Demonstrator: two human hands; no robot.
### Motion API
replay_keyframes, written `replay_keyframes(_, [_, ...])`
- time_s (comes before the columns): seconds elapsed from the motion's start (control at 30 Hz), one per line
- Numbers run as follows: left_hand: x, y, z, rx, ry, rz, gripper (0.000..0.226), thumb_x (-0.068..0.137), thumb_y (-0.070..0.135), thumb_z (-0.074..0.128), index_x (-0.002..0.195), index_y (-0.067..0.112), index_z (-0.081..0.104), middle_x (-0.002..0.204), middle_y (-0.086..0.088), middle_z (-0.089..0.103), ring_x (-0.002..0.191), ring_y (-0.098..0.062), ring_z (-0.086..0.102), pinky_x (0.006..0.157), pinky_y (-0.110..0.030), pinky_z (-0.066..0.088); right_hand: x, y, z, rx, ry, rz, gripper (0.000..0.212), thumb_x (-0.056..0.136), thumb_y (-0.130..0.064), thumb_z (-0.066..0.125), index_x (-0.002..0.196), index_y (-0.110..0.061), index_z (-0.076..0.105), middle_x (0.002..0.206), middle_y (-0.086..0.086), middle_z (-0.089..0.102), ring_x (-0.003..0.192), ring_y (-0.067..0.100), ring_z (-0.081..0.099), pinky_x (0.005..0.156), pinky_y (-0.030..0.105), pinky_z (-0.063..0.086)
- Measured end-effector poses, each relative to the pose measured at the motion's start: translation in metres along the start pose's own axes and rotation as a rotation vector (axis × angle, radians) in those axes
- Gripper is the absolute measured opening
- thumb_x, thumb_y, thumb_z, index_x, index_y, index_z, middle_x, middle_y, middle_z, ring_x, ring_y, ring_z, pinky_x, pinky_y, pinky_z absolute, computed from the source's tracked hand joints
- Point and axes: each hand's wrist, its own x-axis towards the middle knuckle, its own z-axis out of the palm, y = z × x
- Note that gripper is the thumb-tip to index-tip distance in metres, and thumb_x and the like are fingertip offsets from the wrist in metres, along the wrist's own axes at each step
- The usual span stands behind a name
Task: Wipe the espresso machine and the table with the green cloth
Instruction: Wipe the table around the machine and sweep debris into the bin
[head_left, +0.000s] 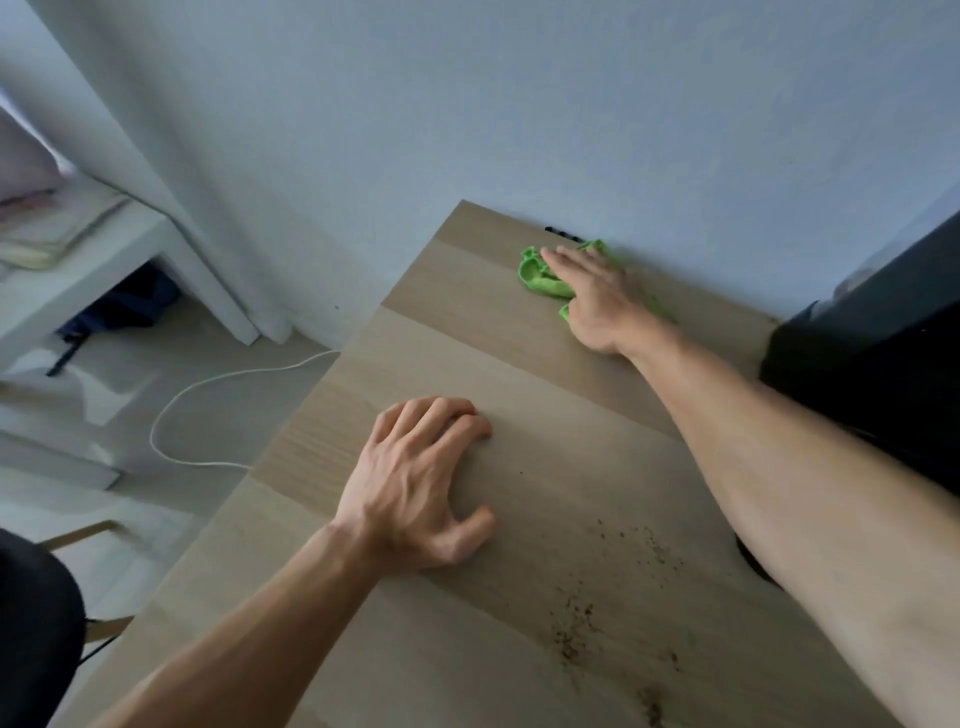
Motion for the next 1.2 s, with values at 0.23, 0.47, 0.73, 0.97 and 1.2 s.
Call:
replay_keyframes(0.23, [-0.011,0.003,-0.006,-0.029,-0.014,-0.034,0.061,0.058,0.051,0.056,0.110,0.019,0.063,0.116,0.003,0.059,0.109,-0.021,0.054,0.097,-0.031,0.035,-0.081,-0.037,0.010,0.056,-0.146,-0.292,0.079,0.083,0.011,0.039,0.143,-0.038,0.025,0.154,-0.010,0.017,0.143,0.017,0.008,0.113,0.056,0.001])
replay_keyframes(0.47, [-0.063,-0.007,-0.016,-0.004,-0.023,-0.037,0.063,0.060,0.049,0.062,0.115,0.017,0.063,0.121,-0.001,0.059,0.111,-0.024,0.055,0.098,-0.033,0.037,-0.179,-0.018,0.013,0.378,-0.127,-0.340,0.061,0.070,0.004,0.038,0.120,-0.022,0.061,0.132,-0.007,0.051,0.132,0.024,0.039,0.114,0.042,0.022])
replay_keyframes(0.73, [-0.086,-0.010,-0.018,-0.002,0.022,-0.058,0.062,0.060,0.048,0.063,0.114,0.017,0.064,0.119,-0.001,0.059,0.111,-0.023,0.055,0.097,-0.034,0.040,-0.038,-0.090,0.021,0.256,-0.025,-0.097,0.065,0.085,0.002,0.047,0.142,-0.024,0.036,0.152,0.001,0.029,0.142,0.021,0.020,0.117,0.035,0.012])
replay_keyframes(0.97, [-0.090,-0.012,-0.018,0.030,0.081,-0.013,0.053,0.058,0.043,0.068,0.101,0.013,0.066,0.104,-0.004,0.060,0.091,-0.026,0.057,0.081,-0.033,0.045,-0.058,-0.126,0.032,0.070,-0.296,-0.614,0.078,0.079,0.008,0.043,0.140,-0.040,0.034,0.154,-0.013,0.021,0.144,0.012,0.008,0.112,0.048,-0.002])
replay_keyframes(1.2, [-0.088,-0.012,-0.016,0.058,0.062,0.012,0.042,0.060,0.041,0.066,0.092,0.014,0.064,0.097,-0.005,0.059,0.084,-0.030,0.056,0.072,-0.040,0.048,-0.122,-0.033,0.004,0.059,-0.260,-0.432,0.078,0.083,0.013,0.039,0.137,-0.042,0.027,0.152,-0.015,0.019,0.141,0.010,0.006,0.108,0.064,-0.006])
